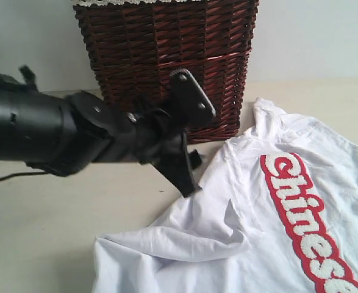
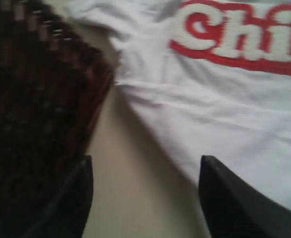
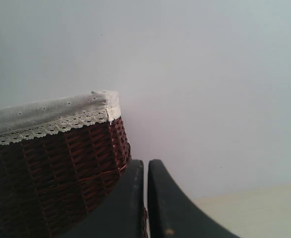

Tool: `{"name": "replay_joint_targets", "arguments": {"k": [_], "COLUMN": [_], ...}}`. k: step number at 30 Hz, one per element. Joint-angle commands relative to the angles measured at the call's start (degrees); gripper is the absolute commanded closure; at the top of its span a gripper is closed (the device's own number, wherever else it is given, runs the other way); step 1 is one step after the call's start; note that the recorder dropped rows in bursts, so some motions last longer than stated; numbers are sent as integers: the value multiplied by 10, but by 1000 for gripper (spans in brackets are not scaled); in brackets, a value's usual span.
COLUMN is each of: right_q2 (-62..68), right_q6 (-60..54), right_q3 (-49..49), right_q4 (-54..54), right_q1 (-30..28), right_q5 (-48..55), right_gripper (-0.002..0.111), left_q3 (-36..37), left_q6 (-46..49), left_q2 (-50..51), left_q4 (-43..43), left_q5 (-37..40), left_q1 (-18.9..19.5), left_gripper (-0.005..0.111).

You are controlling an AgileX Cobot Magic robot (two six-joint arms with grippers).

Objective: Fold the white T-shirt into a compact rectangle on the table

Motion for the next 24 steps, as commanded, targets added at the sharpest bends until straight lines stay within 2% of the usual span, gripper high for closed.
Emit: {"name": "replay_joint_targets", "arguments": {"k": [1,4,7,10,12,14,18,21,24], "right_q2": [-4,-4,-4,-4,-4,-4,-4,-4,-4], "right_q6": [-2,-2,-2,-2,-2,-2,-2,-2,-2], "right_q3": [5,5,5,5,5,5,5,5,5], "right_q4": [-4,-4,-4,-4,-4,-4,-4,-4,-4], "right_q1": [-4,-4,-4,-4,-4,-4,-4,-4,-4], "right_q5": [-4,-4,-4,-4,-4,-4,-4,-4,-4], "right_gripper": [104,104,104,104,104,104,104,104,104], "left_q3": [34,75,111,134,147,158,186,208,229], "left_q6": [-4,-42,-51,-9,29,61,87,87,86], "left_q2": [-32,-37,-38,-38,-38,-38,-38,-38,-38], "left_q4": [-5,16,49,66,67,60,22,-4,-28], "left_q5": [135,284,389,464,500,539,613,654,661], "left_q1": [104,185,250,295,311,311,287,253,211], "left_gripper": [62,71,73,73,73,73,73,73,73]}}
